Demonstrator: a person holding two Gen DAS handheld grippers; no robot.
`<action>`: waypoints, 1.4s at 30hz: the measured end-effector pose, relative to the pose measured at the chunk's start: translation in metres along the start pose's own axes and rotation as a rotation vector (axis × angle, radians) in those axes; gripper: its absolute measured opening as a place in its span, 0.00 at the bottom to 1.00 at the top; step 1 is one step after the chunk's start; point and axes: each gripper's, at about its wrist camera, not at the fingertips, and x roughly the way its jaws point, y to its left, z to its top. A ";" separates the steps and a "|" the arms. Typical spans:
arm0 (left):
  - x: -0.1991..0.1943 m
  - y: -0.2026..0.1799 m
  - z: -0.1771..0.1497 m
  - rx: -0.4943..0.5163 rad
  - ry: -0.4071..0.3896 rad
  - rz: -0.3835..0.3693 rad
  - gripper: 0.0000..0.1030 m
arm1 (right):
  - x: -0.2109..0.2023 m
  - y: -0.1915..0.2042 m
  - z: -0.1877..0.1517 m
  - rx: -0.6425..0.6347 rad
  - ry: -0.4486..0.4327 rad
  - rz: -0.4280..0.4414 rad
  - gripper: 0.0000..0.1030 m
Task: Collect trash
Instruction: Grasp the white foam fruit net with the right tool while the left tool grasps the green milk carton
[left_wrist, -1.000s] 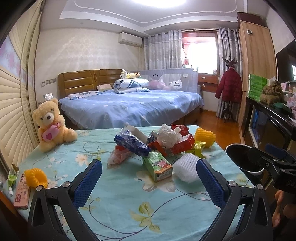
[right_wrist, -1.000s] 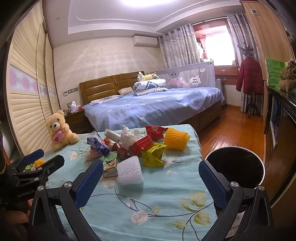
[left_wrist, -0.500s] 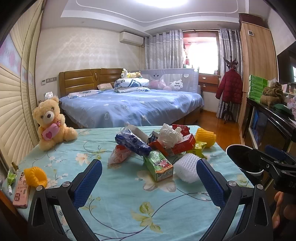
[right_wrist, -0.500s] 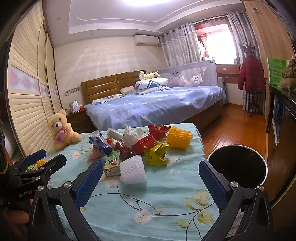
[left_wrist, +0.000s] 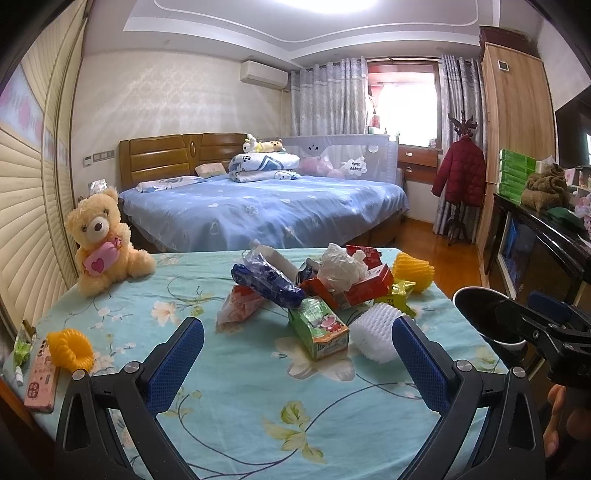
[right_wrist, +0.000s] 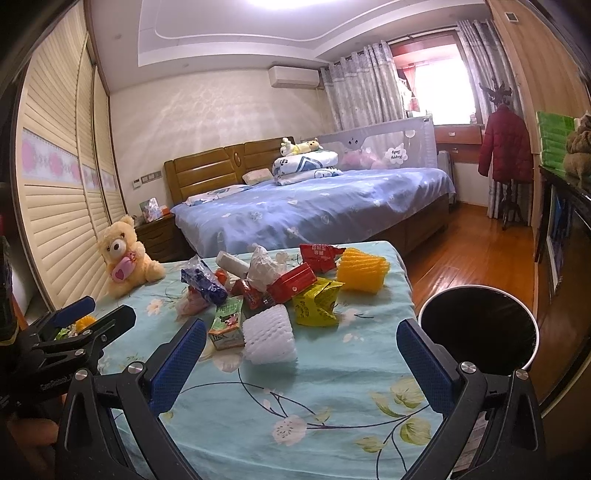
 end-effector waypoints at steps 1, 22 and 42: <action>0.001 0.000 0.000 0.000 0.000 0.000 0.99 | 0.000 0.000 0.000 0.002 0.001 0.001 1.00; 0.045 0.012 -0.004 -0.012 0.117 0.010 0.98 | 0.050 -0.007 -0.012 0.066 0.159 0.085 0.98; 0.115 0.005 0.001 -0.014 0.255 -0.005 0.98 | 0.119 -0.006 -0.023 0.103 0.345 0.230 0.22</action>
